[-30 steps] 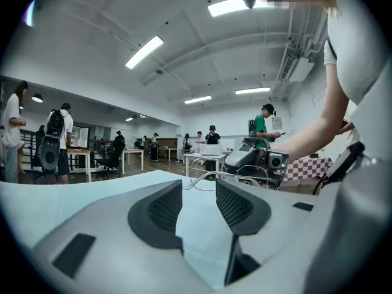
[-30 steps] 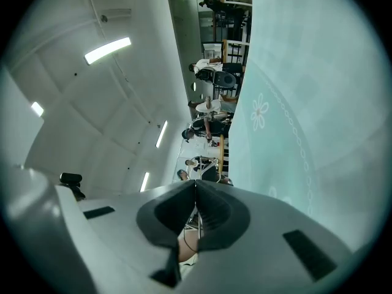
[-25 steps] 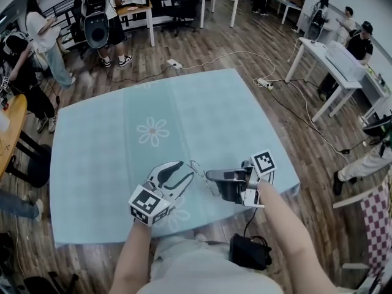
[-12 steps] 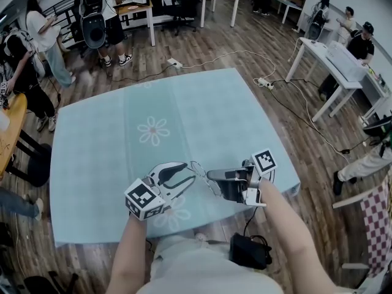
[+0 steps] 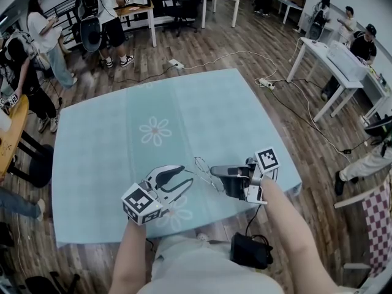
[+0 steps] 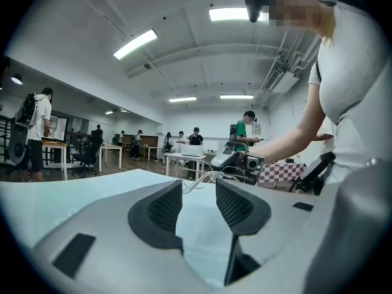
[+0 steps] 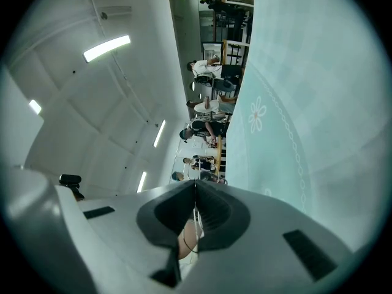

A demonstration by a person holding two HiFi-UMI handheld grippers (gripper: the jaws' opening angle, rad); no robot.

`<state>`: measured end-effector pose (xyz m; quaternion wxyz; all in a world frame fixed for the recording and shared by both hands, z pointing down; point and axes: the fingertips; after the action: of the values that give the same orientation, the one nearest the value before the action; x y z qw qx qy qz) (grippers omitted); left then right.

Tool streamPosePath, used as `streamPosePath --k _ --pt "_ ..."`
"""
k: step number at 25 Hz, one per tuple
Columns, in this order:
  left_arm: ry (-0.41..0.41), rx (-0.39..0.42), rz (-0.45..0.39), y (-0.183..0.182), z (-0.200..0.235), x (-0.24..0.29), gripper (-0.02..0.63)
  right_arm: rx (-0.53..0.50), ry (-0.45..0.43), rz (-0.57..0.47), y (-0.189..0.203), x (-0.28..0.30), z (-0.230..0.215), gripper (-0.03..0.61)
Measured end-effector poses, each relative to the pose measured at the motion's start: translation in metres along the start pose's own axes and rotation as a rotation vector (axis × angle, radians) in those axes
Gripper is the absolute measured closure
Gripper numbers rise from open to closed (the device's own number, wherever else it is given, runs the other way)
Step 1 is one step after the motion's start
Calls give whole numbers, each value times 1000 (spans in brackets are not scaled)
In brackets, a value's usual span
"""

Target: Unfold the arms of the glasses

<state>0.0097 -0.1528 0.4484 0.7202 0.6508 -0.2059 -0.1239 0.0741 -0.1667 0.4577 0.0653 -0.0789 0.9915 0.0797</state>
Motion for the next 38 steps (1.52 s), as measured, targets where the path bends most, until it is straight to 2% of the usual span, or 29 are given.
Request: streamPosePath --k 10,18,25,30,38 --pt "-28 -9 -8 -1 -1 -16 436 -25 71 -88 -17 -4 -8 569" --pt "-68 -12 -10 3 -4 -24 436 -53 152 -249 -32 -16 -19 569" --pt "-62 -28 -8 13 -13 -27 436 -83 173 -363 -43 -29 -24 569" --pt "-38 -19 -1 15 -23 -34 436 -96 179 -389 -47 -29 -22 569" --pt "6 -26 10 20 -39 -48 436 -126 190 -372 -45 -22 -22 569"
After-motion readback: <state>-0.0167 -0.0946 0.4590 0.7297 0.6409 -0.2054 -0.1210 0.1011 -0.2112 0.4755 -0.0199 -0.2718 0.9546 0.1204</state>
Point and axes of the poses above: the fingertips, and each gripper's own axes: x forward along the fingers, z to its left, y out of its underside, and after that the axes turned 4 degrees about -y, right-handed
